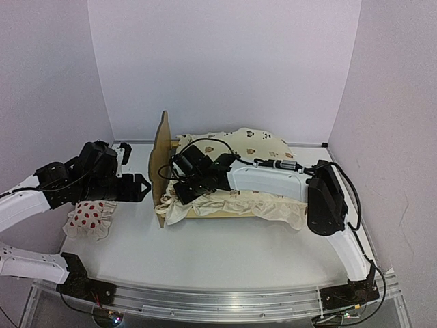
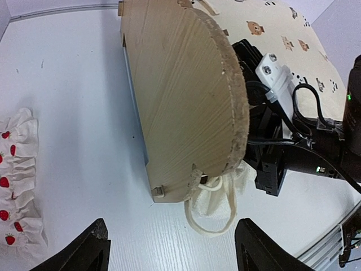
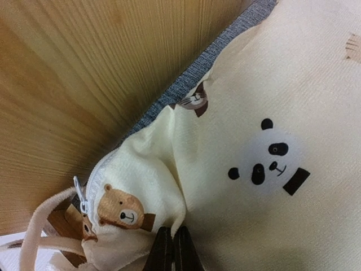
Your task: Set up the pet bed
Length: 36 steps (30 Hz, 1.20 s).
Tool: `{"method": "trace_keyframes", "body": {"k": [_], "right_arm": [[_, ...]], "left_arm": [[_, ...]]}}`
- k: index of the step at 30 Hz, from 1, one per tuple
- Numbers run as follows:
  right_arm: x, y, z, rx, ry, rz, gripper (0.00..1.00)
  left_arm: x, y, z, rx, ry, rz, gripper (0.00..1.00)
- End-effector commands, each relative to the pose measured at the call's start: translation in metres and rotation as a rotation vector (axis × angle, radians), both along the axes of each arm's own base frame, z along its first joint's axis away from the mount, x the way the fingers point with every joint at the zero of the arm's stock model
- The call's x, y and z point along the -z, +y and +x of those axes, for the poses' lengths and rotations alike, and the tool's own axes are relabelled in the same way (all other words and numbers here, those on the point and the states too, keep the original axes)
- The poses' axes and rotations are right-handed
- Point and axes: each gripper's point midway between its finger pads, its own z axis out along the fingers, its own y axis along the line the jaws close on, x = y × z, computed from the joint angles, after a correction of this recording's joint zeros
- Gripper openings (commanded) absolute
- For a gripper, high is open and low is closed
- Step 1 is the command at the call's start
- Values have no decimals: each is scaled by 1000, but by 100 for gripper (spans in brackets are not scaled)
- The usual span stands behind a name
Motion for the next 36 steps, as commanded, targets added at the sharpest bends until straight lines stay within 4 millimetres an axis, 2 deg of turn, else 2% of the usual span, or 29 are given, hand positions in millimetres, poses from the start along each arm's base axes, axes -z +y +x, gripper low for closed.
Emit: {"method": "trace_keyframes", "body": {"k": [1,4,7,12,16,19,22,30,36], "right_arm": [[-65,-4,-2,-47,-51,68,0],[-112,-16,5,-41,-99,132,0],[-147,-31,11,-33,-144,168,0],[-182,-55,21,-12,-200,199,0],[-200,-74,26,8,-234,203,0],[-207,-88,31,26,-249,206,0],[-211,-102,35,48,-258,203,0],[-215,-138,40,98,-268,201,0],[-216,-152,39,109,-271,199,0]], "left_arm": [[-42,-19,3,75,-72,-96,74],[-54,-28,3,111,-81,-123,71],[-67,-37,2,152,-94,-139,68],[-90,-64,-4,244,-123,-164,66],[-100,-90,-11,311,-144,-145,65],[-103,-108,-12,342,-157,-119,64],[-96,-120,-3,344,-166,-78,58],[-79,-132,28,265,-191,16,46],[-70,-139,35,262,-190,38,39]]}}
